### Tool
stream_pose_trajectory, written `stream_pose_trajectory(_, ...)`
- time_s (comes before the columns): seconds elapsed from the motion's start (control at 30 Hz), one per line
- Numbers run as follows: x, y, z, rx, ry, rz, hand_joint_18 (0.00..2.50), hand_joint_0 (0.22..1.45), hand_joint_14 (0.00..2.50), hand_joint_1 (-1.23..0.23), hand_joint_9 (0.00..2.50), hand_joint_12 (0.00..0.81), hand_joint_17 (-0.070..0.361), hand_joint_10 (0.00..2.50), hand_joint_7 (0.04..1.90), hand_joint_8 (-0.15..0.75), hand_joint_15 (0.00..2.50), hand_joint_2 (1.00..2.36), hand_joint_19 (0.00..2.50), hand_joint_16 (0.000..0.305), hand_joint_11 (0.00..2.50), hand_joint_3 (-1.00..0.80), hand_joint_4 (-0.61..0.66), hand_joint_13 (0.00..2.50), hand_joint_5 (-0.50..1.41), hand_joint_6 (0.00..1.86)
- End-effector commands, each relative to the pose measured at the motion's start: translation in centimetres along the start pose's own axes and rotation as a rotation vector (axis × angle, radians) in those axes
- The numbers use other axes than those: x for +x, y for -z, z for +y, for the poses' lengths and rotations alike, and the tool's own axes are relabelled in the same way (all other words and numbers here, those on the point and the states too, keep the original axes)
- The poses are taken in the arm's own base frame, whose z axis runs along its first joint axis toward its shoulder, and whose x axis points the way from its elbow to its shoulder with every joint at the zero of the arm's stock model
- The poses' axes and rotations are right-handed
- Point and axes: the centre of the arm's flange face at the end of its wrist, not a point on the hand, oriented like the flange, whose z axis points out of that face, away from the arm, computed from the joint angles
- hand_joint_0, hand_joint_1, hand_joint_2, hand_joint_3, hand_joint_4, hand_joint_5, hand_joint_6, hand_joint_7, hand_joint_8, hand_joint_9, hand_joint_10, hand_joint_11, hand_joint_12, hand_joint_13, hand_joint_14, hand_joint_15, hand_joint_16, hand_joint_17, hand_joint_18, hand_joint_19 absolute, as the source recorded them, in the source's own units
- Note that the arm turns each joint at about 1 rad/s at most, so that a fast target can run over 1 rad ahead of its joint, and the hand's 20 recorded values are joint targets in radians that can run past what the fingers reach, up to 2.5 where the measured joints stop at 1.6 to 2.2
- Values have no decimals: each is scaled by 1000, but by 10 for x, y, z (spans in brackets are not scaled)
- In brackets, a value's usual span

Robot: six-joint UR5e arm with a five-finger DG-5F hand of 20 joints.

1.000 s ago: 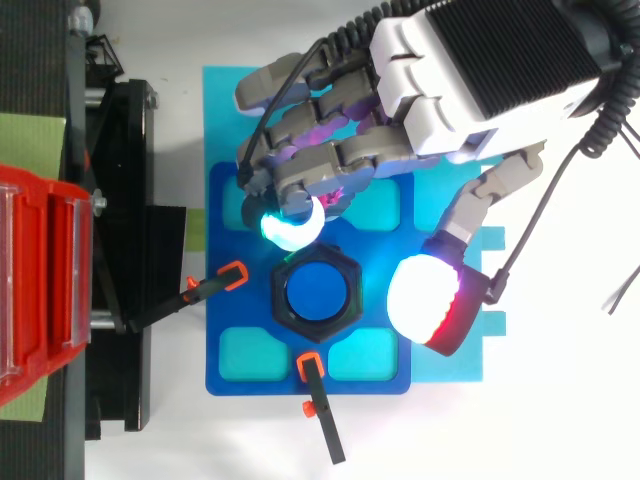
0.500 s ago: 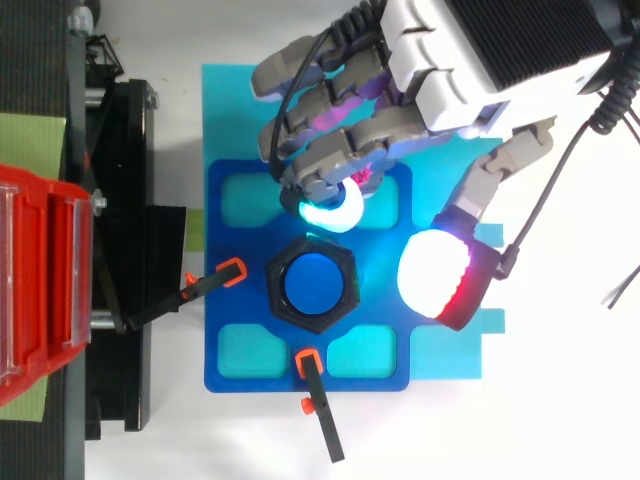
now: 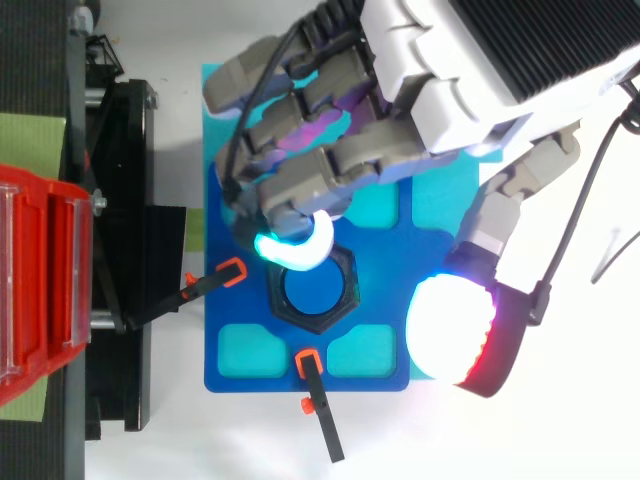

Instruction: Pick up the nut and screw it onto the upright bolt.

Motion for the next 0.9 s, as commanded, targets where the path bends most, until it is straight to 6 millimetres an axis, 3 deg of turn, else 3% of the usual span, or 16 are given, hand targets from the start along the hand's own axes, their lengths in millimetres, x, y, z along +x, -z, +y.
stream_pose_trajectory(0.0, -5, -4, 1, 14, 2, -5, 432, 452, 0, -181, 1181, 319, 83, 5, 997, 273, 0, 1000, 0, 37, 174, -500, 211, 665, -102, 504)
stream_pose_trajectory(0.13, 10, -9, 7, 45, 5, -5, 319, 447, 0, -189, 932, 340, 93, 0, 793, 258, 0, 1000, 0, 41, 43, -500, 151, 541, -147, 502)
stream_pose_trajectory(0.33, 35, -13, 14, 68, 24, -36, 92, 435, 0, -194, 666, 341, 98, 0, 658, 246, 0, 1000, 0, 44, 0, -500, 108, 327, -173, 501)
stream_pose_trajectory(0.6, 57, -13, 20, 76, 27, -53, 0, 420, 0, -167, 309, 347, 103, 0, 586, 206, 0, 1000, 0, 46, 0, -500, 74, 16, -206, 501)
stream_pose_trajectory(0.87, 73, -3, 20, 96, 20, -19, 0, 416, 0, -164, 228, 346, 106, 0, 579, 197, 0, 1000, 0, 47, 0, -500, 66, 0, -215, 501)
